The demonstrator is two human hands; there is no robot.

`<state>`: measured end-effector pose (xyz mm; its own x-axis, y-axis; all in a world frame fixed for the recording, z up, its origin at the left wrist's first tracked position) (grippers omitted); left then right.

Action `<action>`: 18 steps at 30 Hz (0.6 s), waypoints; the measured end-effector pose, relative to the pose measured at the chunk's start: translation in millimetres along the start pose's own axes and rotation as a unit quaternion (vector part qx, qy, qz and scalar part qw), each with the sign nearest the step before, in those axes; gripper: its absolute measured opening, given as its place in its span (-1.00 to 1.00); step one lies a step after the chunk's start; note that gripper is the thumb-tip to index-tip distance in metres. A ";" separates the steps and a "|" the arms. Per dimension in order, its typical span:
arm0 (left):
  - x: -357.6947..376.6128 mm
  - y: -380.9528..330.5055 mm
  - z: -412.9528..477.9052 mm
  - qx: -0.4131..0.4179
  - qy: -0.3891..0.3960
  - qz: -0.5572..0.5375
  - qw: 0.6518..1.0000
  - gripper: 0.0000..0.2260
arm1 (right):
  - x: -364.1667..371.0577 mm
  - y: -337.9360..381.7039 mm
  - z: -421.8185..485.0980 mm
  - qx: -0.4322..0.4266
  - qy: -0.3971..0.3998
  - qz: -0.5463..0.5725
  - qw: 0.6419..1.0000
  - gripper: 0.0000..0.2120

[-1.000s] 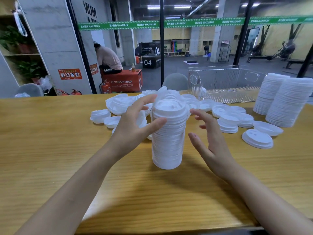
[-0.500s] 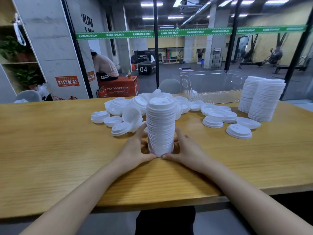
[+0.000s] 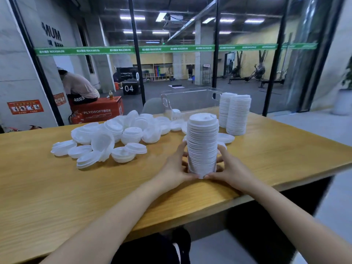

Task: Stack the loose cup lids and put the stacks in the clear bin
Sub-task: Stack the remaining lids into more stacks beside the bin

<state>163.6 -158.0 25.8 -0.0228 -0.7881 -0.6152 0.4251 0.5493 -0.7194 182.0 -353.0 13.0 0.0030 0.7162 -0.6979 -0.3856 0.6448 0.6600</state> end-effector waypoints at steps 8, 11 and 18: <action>111.9 -35.8 119.8 0.033 0.064 0.041 0.997 0.00 | -96.4 -104.1 6.2 0.122 -0.067 -0.054 0.989 -0.07; 129.4 -37.1 163.4 0.029 0.030 0.214 0.976 0.00 | -112.6 -130.4 28.7 0.149 -0.089 -0.062 0.983 -0.09; 138.1 -31.8 222.7 0.053 0.010 0.313 0.948 -0.25 | -125.6 -155.4 84.7 0.200 -0.104 -0.122 0.966 -0.10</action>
<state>348.4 -346.1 35.6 0.2478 -0.3114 -0.9174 0.4493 0.8759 -0.1760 319.7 -520.5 21.7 0.2500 0.5405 -0.8033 0.0383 0.8235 0.5660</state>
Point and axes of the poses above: each hand's wrist, its own z-axis towards the middle knuckle, its own x-axis out of the palm, y = z × x, the point moved 3 cm from there along z, towards the middle knuckle, and after that the axes turned 2 degrees about x, right-handed, at the moved point
